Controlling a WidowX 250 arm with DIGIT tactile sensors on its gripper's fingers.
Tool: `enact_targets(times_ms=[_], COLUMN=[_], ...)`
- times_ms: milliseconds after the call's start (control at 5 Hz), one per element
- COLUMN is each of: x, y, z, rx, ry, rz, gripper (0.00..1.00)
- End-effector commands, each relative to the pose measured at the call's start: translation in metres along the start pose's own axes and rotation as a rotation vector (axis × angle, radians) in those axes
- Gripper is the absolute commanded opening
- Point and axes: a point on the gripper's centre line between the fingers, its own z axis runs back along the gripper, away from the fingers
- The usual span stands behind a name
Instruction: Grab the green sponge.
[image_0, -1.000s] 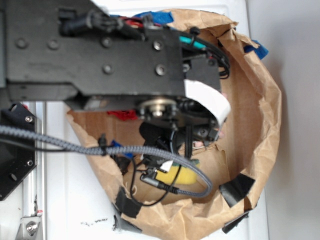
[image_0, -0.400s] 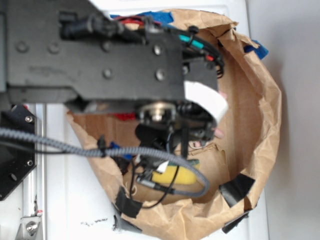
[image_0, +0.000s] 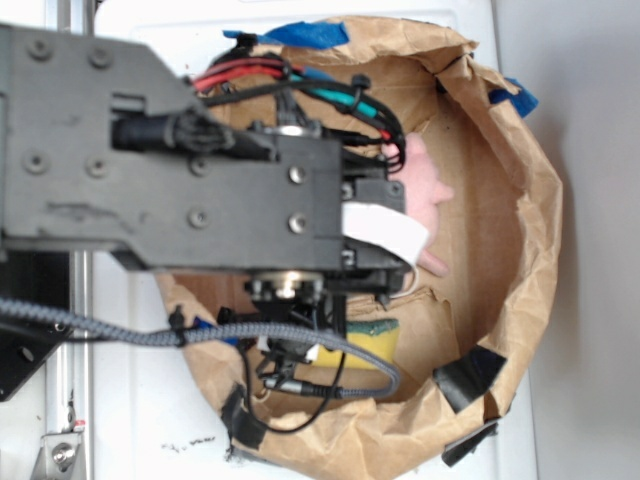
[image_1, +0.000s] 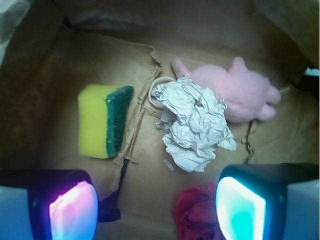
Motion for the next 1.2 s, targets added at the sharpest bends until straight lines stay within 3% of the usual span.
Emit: enact_targets(times_ms=[0,200,400,1000], x=[0.022,0.036,0.04,0.023], y=[-0.001,0.009,0.012,-0.006], z=[-0.009,-0.017,-0.025,-0.008], rx=[-0.073,-0.106,-0.099,-0.121], ry=[-0.075,-0.058,-0.035,-0.01], rz=[0.085,0.149,0.165,0.073], gripper=[1.0,1.0,1.0,1.0])
